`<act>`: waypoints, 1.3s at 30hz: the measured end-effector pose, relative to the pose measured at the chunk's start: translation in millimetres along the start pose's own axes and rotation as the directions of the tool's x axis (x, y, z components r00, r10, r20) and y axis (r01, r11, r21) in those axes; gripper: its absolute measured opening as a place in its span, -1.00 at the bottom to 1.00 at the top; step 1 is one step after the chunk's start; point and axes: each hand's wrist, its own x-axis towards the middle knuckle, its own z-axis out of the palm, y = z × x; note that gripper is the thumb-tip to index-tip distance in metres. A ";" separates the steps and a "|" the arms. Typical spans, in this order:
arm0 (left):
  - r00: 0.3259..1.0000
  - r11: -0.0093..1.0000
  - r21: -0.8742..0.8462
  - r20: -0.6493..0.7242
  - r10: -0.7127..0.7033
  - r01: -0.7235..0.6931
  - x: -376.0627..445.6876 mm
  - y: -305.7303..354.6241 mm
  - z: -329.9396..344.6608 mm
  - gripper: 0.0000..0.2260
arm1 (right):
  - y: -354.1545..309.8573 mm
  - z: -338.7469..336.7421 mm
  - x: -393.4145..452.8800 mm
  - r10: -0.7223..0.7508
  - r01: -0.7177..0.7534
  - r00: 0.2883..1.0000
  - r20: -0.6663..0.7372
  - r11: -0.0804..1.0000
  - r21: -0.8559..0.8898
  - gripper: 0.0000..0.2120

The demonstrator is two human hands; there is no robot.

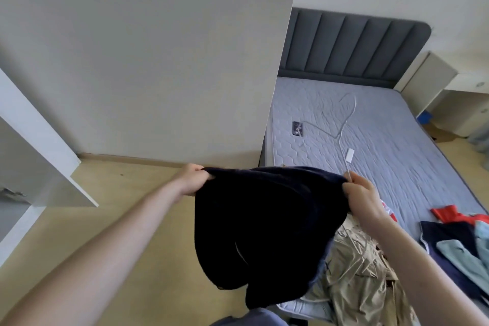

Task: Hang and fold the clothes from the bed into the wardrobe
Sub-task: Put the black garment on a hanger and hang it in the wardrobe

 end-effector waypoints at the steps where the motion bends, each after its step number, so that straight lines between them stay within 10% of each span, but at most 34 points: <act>1: 0.993 1.000 -0.018 0.116 -0.020 0.023 -7.9 7.5 -9.2 -0.81 | 4.5 -1.1 3.6 -0.037 0.036 0.999 0.000 0.991 -0.130 -0.69; 4: 0.962 0.993 -0.115 0.274 0.000 0.032 -32.9 32.5 -21.0 -0.75 | 16.6 4.2 9.2 -0.075 0.070 0.997 0.004 0.908 -0.414 -0.70; 10: 0.954 0.933 -0.350 0.299 0.028 0.083 -50.6 58.5 -21.3 -0.80 | 7.4 -0.1 5.6 -0.198 0.221 0.975 0.100 0.904 -0.365 -0.55; 25: 0.985 0.959 -0.264 -0.103 -0.137 0.106 2.6 10.4 -35.4 -0.66 | -34.2 -7.0 -31.4 -0.334 0.426 0.901 0.275 0.799 -0.425 -0.57; 39: 0.914 0.918 0.363 -0.299 0.274 -0.157 -12.9 26.0 -63.5 -0.70 | -35.0 21.5 -29.4 -0.391 0.448 0.894 0.218 0.781 -0.435 -0.60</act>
